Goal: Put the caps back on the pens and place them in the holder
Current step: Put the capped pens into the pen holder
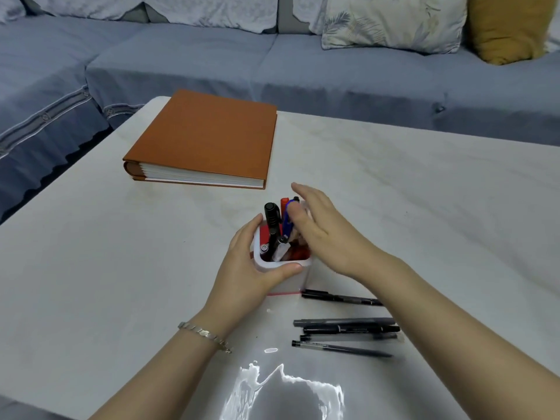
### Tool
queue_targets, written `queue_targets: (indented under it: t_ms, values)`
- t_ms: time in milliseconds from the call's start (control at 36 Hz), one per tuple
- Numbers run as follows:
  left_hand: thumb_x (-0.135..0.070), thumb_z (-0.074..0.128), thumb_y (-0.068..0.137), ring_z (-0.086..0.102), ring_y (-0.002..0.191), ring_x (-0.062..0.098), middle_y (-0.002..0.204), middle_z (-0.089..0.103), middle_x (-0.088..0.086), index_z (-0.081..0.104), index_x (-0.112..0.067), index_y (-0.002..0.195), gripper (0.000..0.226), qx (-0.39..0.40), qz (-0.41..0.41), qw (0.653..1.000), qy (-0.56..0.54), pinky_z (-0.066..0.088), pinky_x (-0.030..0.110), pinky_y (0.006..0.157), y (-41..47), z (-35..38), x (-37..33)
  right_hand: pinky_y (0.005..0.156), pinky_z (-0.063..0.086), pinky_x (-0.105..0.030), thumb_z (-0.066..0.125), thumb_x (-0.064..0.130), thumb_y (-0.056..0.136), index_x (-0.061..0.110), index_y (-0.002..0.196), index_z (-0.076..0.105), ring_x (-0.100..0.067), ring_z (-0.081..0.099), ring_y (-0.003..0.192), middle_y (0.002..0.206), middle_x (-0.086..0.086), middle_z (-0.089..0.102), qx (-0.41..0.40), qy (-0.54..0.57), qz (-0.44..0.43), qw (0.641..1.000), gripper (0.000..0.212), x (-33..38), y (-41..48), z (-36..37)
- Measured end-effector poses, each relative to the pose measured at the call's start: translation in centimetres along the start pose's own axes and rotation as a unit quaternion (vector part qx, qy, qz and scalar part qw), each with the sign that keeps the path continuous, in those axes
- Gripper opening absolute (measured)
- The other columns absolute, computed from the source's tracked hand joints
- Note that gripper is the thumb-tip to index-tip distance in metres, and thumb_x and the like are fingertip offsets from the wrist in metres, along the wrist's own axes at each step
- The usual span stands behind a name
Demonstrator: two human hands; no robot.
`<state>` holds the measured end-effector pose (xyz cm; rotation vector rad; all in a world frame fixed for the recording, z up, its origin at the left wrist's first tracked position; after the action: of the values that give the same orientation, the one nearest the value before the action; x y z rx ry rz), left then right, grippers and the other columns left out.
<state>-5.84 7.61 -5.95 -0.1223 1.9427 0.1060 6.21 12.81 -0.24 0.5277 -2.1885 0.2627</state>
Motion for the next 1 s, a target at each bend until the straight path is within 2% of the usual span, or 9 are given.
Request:
queue_targets:
  t_ms: [111, 194, 250, 333, 389, 444, 611, 806, 1000]
  values:
    - [-0.046, 0.08, 0.055, 0.045, 0.122, 0.0, 0.133, 0.047, -0.017, 0.037, -0.035, 0.133, 0.09, -0.001, -0.001, 1.0, 0.007, 0.04, 0.028, 0.102, 0.0, -0.1, -0.1, 0.088, 0.029, -0.002, 0.04, 0.034, 0.093, 0.023, 0.122, 0.053, 0.003, 0.044, 0.108, 0.118, 0.012, 0.053, -0.059, -0.038, -0.002, 0.998, 0.034, -2.3, -2.7, -2.7]
    - [-0.036, 0.081, 0.059, 0.045, 0.119, 0.0, 0.131, 0.046, -0.017, 0.038, -0.034, 0.133, 0.086, -0.006, -0.004, 1.0, 0.011, 0.037, 0.015, 0.093, 0.0, -0.1, -0.1, 0.076, 0.035, 0.0, 0.055, 0.026, 0.088, 0.022, 0.107, 0.065, 0.009, 0.052, 0.084, 0.101, 0.01, 0.062, -0.022, -0.106, 0.038, 0.993, 0.022, -6.0, -5.2, -4.0]
    - [-0.039, 0.08, 0.058, 0.045, 0.118, 0.0, 0.132, 0.046, -0.017, 0.037, -0.033, 0.134, 0.087, -0.006, -0.002, 1.0, 0.015, 0.035, 0.014, 0.091, 0.0, -0.1, -0.1, 0.077, 0.038, -0.006, 0.062, 0.025, 0.084, 0.021, 0.104, 0.066, 0.003, 0.054, 0.085, 0.1, 0.007, 0.064, 0.016, -0.148, 0.066, 0.987, 0.021, -8.5, -6.8, -4.4]
    - [-0.042, 0.078, 0.057, 0.045, 0.118, 0.0, 0.133, 0.046, -0.016, 0.037, -0.033, 0.134, 0.088, -0.005, -0.002, 1.0, 0.018, 0.035, 0.008, 0.087, 0.0, 0.0, -0.1, 0.077, 0.037, -0.005, 0.07, 0.034, 0.076, 0.027, 0.113, 0.059, 0.001, 0.051, 0.091, 0.101, 0.014, 0.056, 0.077, -0.174, 0.094, 0.977, 0.039, -11.0, -8.4, -4.2]
    - [-0.038, 0.079, 0.06, 0.045, 0.117, -0.001, 0.132, 0.046, -0.017, 0.037, -0.033, 0.134, 0.086, -0.006, 0.001, 1.0, 0.02, 0.035, 0.003, 0.083, 0.0, 0.0, -0.2, 0.084, 0.035, -0.008, 0.071, 0.037, 0.074, 0.029, 0.119, 0.053, -0.001, 0.049, 0.1, 0.105, 0.016, 0.051, 0.12, -0.182, 0.095, 0.971, 0.049, -12.0, -8.9, -3.3]
    - [-0.035, 0.08, 0.06, 0.046, 0.117, -0.001, 0.131, 0.047, -0.017, 0.038, -0.033, 0.134, 0.085, -0.006, 0.003, 1.0, 0.017, 0.035, 0.004, 0.083, 0.0, 0.0, -0.3, 0.091, 0.036, -0.016, 0.067, 0.034, 0.078, 0.028, 0.121, 0.052, -0.005, 0.046, 0.106, 0.108, 0.013, 0.049, 0.151, -0.213, 0.072, 0.963, 0.046, -12.3, -8.9, -2.1]
    - [-0.034, 0.079, 0.062, 0.041, 0.101, -0.024, 0.116, 0.043, -0.032, 0.034, -0.048, 0.121, 0.076, -0.005, 0.001, 1.0, 0.021, 0.035, -0.002, 0.075, -0.1, -0.1, -0.6, 0.088, 0.04, -0.023, 0.052, 0.026, 0.088, 0.023, 0.118, 0.053, -0.013, 0.048, 0.11, 0.117, 0.004, 0.054, 0.119, -0.302, 0.012, 0.946, 0.031, -11.9, -8.0, -1.2]
    - [-0.033, 0.079, 0.063, 0.041, 0.103, -0.02, 0.121, 0.044, -0.026, 0.035, -0.044, 0.126, 0.078, -0.007, 0.004, 1.0, 0.025, 0.036, -0.004, 0.075, -0.1, -0.1, -0.6, 0.083, 0.039, -0.026, 0.046, 0.023, 0.087, 0.019, 0.117, 0.049, -0.017, 0.048, 0.108, 0.115, 0.0, 0.052, 0.14, -0.363, 0.009, 0.921, 0.03, -12.2, -7.8, -0.9]
    - [-0.032, 0.079, 0.063, 0.042, 0.107, -0.015, 0.125, 0.045, -0.021, 0.035, -0.044, 0.126, 0.077, -0.002, 0.008, 1.0, 0.008, 0.036, 0.006, 0.081, -0.2, 0.0, -0.8, 0.071, 0.036, -0.024, 0.042, 0.014, 0.085, 0.013, 0.094, 0.048, -0.016, 0.043, 0.083, 0.088, 0.001, 0.038, 0.121, -0.338, 0.027, 0.933, 0.011, -13.0, -8.4, -1.5]
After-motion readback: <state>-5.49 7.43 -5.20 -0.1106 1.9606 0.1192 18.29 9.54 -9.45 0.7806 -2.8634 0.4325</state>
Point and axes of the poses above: each hand's wrist, its own y-axis towards the middle knuckle, its own z-axis out of the palm, x = y × z, the point moved 5 cm from there along y, towards the middle knuckle
